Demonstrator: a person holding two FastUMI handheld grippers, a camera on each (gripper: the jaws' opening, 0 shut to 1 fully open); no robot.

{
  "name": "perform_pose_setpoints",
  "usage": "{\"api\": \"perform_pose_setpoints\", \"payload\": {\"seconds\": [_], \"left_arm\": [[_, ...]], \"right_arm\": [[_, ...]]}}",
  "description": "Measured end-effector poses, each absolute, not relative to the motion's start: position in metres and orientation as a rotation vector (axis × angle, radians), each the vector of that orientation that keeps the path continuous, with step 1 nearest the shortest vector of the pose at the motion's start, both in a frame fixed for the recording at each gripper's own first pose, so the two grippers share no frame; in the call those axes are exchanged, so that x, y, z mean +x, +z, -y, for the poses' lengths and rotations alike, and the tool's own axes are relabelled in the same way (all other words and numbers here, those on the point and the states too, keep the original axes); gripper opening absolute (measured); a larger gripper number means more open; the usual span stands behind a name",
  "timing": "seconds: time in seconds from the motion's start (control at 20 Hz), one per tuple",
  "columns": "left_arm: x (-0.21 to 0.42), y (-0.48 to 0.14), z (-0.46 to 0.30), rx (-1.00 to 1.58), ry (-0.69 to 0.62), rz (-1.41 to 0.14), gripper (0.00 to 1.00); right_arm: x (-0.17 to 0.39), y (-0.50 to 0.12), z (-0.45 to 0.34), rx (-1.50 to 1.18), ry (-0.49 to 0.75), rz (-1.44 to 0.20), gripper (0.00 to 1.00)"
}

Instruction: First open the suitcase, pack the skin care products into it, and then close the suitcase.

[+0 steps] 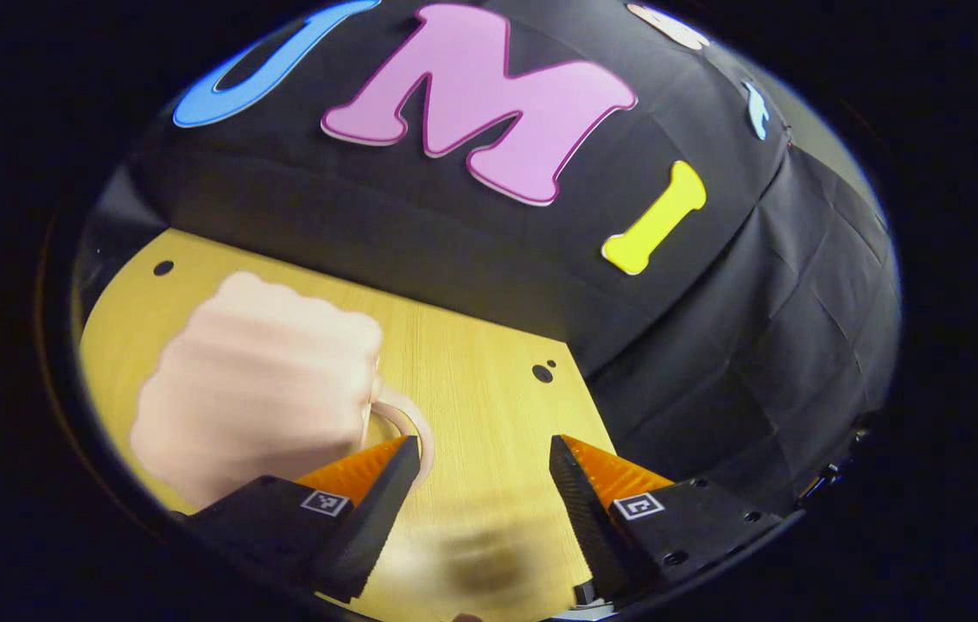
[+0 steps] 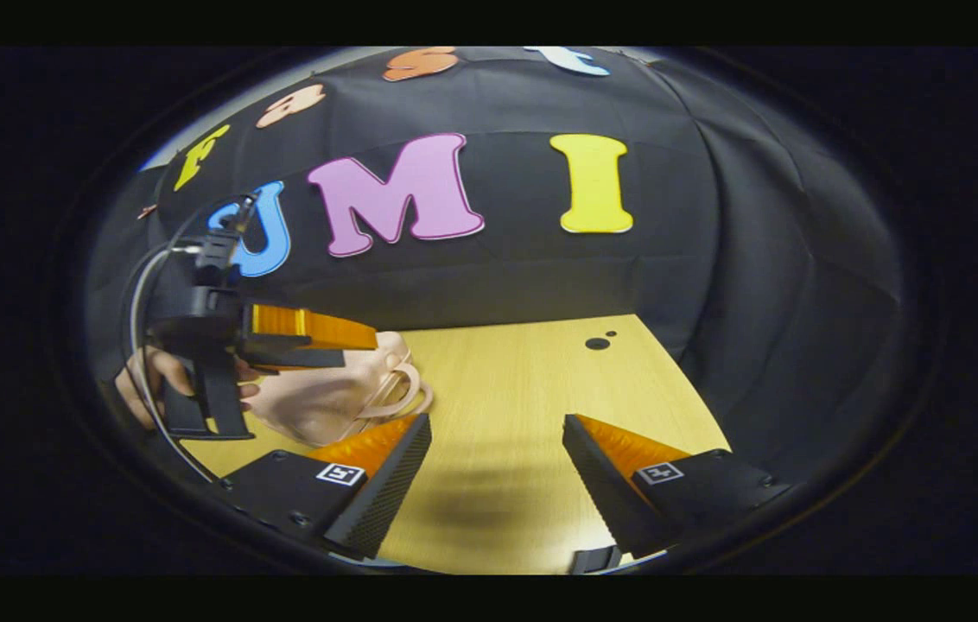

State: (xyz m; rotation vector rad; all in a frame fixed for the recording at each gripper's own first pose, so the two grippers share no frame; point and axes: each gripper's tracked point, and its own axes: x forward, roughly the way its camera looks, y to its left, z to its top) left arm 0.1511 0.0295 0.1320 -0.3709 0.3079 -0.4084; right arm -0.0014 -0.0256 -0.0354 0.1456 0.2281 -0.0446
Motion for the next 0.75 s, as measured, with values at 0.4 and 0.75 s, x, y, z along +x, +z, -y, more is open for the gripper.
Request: {"api": "perform_pose_setpoints", "payload": {"seconds": [0.4,0.75], "left_arm": [[0.044,0.2,-0.13,-0.094,-0.149,0.119,0.96],[0.029,0.222,-0.152,-0.018,-0.091,0.187,0.96]], "right_arm": [[-0.009,0.014,-0.016,0.081,0.011,-0.143,0.97],[-0.01,0.019,-0.049,0.045,0.051,-0.116,0.97]]}}
